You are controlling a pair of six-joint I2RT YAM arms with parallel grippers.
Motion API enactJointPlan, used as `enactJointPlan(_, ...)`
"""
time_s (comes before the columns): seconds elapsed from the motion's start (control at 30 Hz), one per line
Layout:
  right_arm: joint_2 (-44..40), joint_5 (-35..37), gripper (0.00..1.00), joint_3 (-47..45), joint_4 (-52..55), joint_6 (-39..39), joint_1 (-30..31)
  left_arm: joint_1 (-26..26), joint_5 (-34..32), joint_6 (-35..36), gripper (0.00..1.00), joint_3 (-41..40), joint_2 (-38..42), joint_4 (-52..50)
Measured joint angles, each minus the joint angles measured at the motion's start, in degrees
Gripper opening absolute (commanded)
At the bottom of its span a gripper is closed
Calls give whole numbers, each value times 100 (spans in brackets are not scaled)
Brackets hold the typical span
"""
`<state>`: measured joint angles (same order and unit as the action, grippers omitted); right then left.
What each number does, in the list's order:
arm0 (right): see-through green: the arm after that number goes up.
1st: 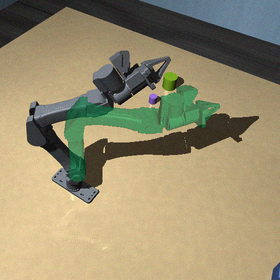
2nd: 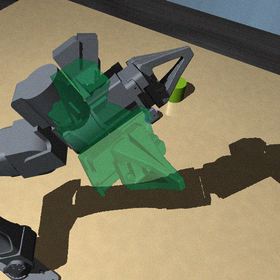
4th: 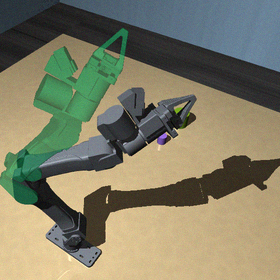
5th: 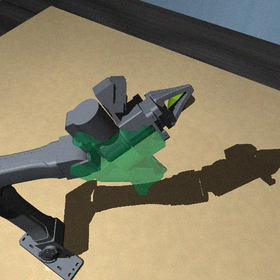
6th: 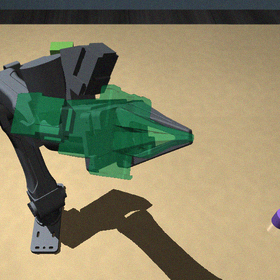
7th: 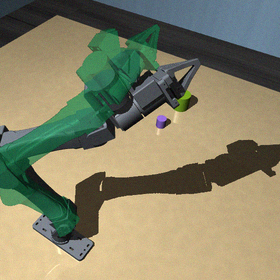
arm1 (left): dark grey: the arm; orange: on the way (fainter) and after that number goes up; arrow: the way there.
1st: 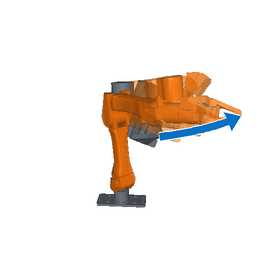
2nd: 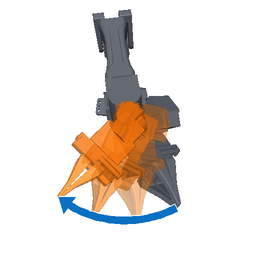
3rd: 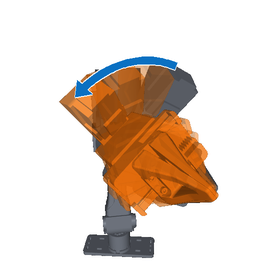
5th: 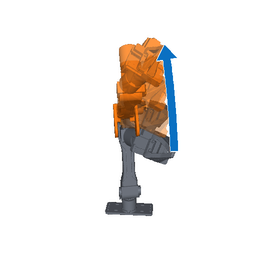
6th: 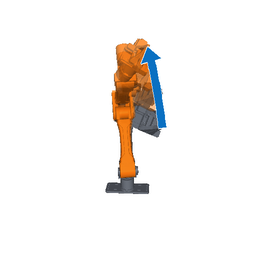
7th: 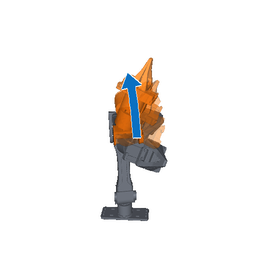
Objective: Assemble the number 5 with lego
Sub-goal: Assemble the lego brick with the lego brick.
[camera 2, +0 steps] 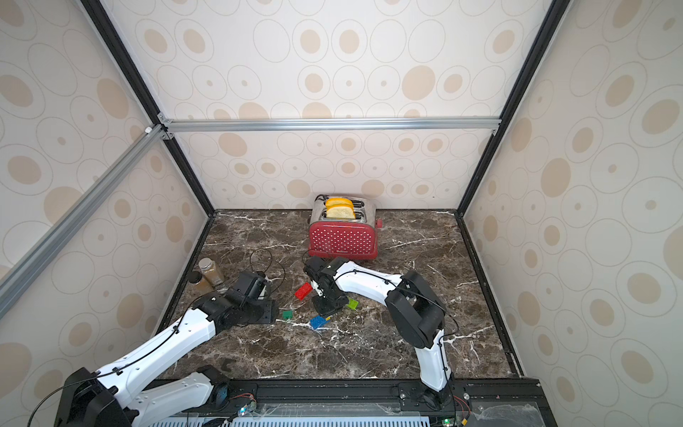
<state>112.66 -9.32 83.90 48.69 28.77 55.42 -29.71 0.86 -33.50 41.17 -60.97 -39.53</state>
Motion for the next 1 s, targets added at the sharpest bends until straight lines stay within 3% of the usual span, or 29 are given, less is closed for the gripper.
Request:
enactJointPlan(0.7, 192, 365, 14, 210, 162, 245, 179, 4, -4, 2, 60, -2, 0, -7)
enactJointPlan(1.0, 111, 538, 14, 160, 168, 529, -83, 4, -72, 7, 60, -2, -7, -24)
